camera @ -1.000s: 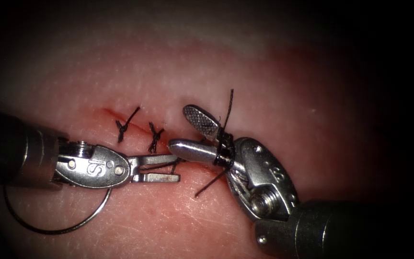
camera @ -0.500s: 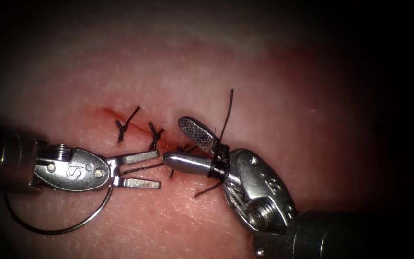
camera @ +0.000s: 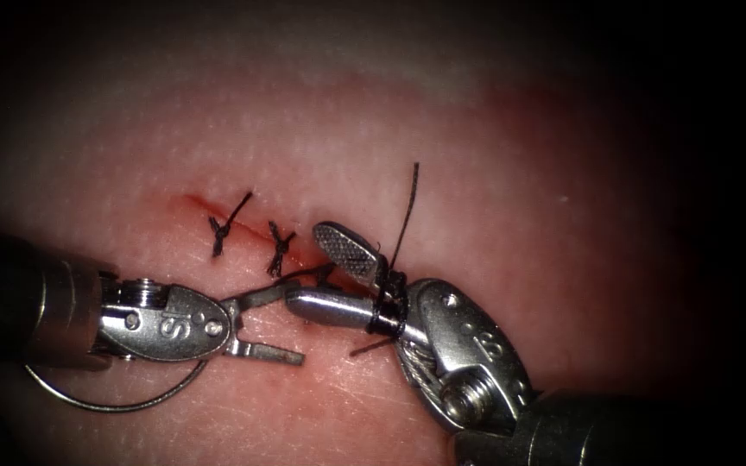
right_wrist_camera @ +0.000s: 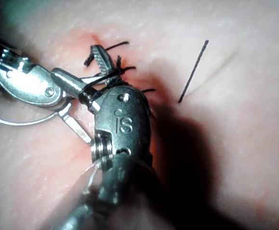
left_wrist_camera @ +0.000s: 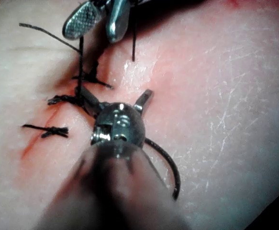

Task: Wound Closure
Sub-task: Wrap the suture twice counter-clockwise around the right gripper

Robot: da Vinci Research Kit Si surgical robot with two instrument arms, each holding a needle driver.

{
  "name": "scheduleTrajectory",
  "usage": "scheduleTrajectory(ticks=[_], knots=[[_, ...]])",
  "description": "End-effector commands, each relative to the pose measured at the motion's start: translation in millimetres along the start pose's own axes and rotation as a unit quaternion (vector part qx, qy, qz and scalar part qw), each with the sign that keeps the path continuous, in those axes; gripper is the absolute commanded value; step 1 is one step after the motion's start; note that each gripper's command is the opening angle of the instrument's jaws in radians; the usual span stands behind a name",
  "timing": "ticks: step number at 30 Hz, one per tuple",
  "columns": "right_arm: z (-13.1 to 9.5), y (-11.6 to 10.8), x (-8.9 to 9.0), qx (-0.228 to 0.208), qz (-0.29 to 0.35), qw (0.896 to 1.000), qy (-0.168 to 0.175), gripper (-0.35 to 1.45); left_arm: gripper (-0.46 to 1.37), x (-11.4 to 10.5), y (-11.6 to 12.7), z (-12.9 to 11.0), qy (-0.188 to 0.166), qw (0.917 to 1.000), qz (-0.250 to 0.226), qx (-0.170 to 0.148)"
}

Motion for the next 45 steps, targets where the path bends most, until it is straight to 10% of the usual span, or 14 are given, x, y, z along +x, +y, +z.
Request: scheduleTrajectory(ticks=[1, 9, 16, 25, 30, 36, 40, 45], knots=[[0.0, 0.0, 0.0, 0.0, 0.0, 1.0, 0.0, 0.68, 1.18, 0.0, -0.1, 0.0, -0.001, 1.0, 0.001, 0.003], [-0.1, 0.0, 0.0, 0.0, -0.003, 1.0, -0.002, 0.67, 1.07, 0.0, -0.5, -0.2, -0.007, 0.9999, -0.011, 0.008], [0.0, 0.4, 0.4, 0.0, -0.011, 1.0, -0.004, 0.68, -0.35, 0.1, 1.0, -1.6, -0.006, 0.9996, -0.012, -0.025], [0.4, 0.8, 0.6, -0.001, -0.013, 1.0, -0.006, 0.68, -0.28, 2.1, 2.7, -3.6, 0.021, 0.9972, -0.002, -0.072], [0.3, 0.7, 0.6, 0.0, -0.013, 1.0, -0.004, 0.67, 0.66, 3.2, 0.9, -4.9, 0.064, 0.9965, -0.003, -0.054], [0.1, 0.7, 0.5, 0.0, -0.013, 1.0, -0.004, 0.68, 1.0, 3.8, -1.5, -6.1, 0.078, 0.9968, -0.005, -0.011], [0.2, 0.7, 0.4, 0.0, -0.013, 1.0, -0.004, 0.67, 1.08, 4.1, -2.3, -6.2, 0.09, 0.9957, -0.011, 0.018], [0.2, 0.4, 0.3, 0.0, -0.013, 1.0, -0.004, 0.67, 0.74, 3.7, -3.0, -4.9, 0.071, 0.9965, -0.015, 0.041]])
